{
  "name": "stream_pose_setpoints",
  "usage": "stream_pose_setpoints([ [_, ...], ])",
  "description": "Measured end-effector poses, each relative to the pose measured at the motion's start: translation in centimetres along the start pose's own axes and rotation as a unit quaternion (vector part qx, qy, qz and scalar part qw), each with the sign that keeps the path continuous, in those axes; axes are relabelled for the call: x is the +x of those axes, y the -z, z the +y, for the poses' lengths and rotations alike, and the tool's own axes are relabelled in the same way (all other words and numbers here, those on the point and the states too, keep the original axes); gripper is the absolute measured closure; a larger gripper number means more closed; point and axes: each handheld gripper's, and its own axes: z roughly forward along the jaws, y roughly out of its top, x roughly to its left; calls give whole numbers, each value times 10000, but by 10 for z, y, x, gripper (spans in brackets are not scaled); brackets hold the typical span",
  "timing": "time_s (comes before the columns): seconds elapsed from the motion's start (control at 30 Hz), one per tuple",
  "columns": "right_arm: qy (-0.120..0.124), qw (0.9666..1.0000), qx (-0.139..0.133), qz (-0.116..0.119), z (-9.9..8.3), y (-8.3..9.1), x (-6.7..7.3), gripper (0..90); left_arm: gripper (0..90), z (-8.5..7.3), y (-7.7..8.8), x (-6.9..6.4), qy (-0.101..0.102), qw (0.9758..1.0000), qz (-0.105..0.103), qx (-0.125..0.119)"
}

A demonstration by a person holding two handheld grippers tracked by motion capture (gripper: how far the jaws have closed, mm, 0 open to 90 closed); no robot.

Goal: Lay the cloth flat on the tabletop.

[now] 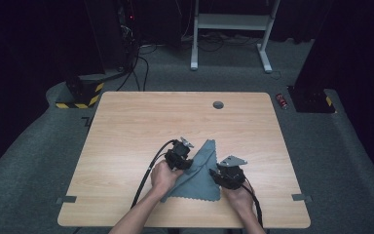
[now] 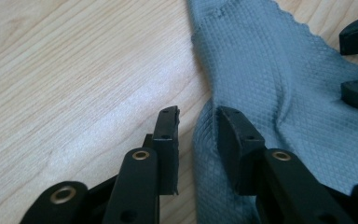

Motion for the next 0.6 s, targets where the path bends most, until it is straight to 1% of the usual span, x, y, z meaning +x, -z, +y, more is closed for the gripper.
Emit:
stream_pose_setpoints([
  [0.07, 0, 10000, -1, -1, 0, 0, 0, 591, 704, -2, 1, 2, 38, 10000, -32, -4],
  [0.13, -2, 10000, 0, 1, 0, 0, 0, 591, 733, -3, 0, 3, 30, 9999, -93, 76],
  [0.27, -1, 10000, 0, -2, 0, 0, 0, 591, 848, -5, -1, 3, 9, 9997, -254, 71],
  [0.3, -2, 10000, 1, 0, 0, 0, 0, 591, 883, -5, -1, 2, -4, 9997, -225, 48],
  [0.37, 7, 10000, 1, 0, 0, 0, 0, 591, 894, -5, 1, 2, -64, 9999, -129, -47],
  [0.4, 8, 10000, 0, 0, 0, 0, 0, 591, 897, -4, 4, 2, -51, 9999, -88, -122],
  [0.5, 10, 10000, 1, 0, 0, 0, 0, 591, 898, -3, 15, 7, -70, 9992, 108, -367],
  [0.6, 9, 10000, 0, -3, 0, 0, 0, 593, 898, -4, 30, 14, -93, 9980, 357, -522],
])
